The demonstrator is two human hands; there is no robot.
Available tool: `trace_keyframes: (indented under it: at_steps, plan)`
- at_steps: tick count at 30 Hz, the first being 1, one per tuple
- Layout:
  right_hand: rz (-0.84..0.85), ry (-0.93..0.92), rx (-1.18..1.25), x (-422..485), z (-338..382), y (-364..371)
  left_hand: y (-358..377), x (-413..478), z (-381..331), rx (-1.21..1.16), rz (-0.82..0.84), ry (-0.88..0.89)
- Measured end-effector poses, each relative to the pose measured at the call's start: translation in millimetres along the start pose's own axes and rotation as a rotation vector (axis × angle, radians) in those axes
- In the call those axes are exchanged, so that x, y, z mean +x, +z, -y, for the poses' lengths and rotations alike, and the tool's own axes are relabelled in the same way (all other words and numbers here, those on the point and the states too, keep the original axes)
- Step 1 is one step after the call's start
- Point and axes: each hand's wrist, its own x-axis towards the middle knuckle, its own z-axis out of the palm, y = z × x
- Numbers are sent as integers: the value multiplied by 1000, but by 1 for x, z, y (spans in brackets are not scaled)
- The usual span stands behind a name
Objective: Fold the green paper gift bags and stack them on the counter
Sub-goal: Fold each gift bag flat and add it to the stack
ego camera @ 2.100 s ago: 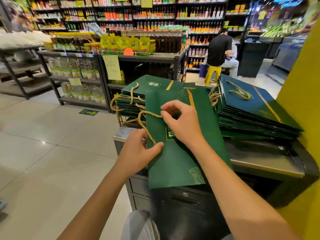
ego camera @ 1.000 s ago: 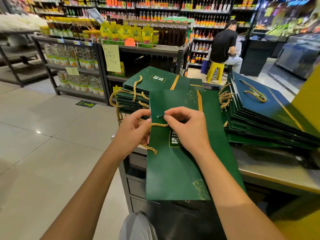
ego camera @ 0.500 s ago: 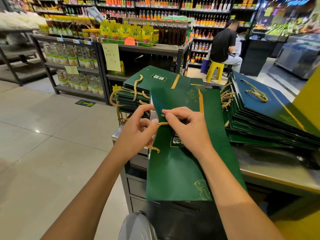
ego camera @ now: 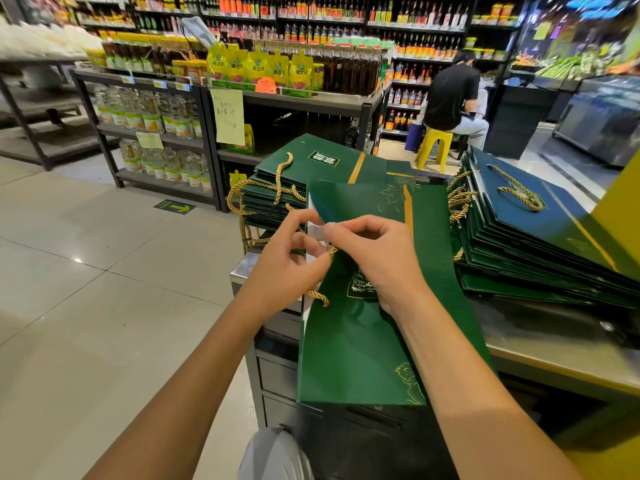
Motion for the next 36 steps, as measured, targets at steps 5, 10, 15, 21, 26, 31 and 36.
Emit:
trace_keyframes:
  at_steps: [5, 10, 15, 21, 26, 31, 36]
  plan:
    - [7, 2, 40, 0, -3, 0, 0, 1, 0, 18, -1, -2]
    - [-1, -22, 47, 0, -6, 0, 3, -1, 1, 48, -65, 22]
    - [-19, -58, 13, 0, -9, 1, 3, -1, 5, 63, -82, 35]
    - [-54, -103, -55, 0, -10, 1, -4, -1, 2, 16, -56, -6]
    - [-71, -102, -33, -2, -9, 1, -19, -6, 6, -186, -68, -97]
    - [-93, -138, -103, 0, -8, 5, -23, 0, 2, -310, -75, -204]
    - [-138, -205, -259, 2, -12, 12, -20, 5, 1, -210, -40, -330]
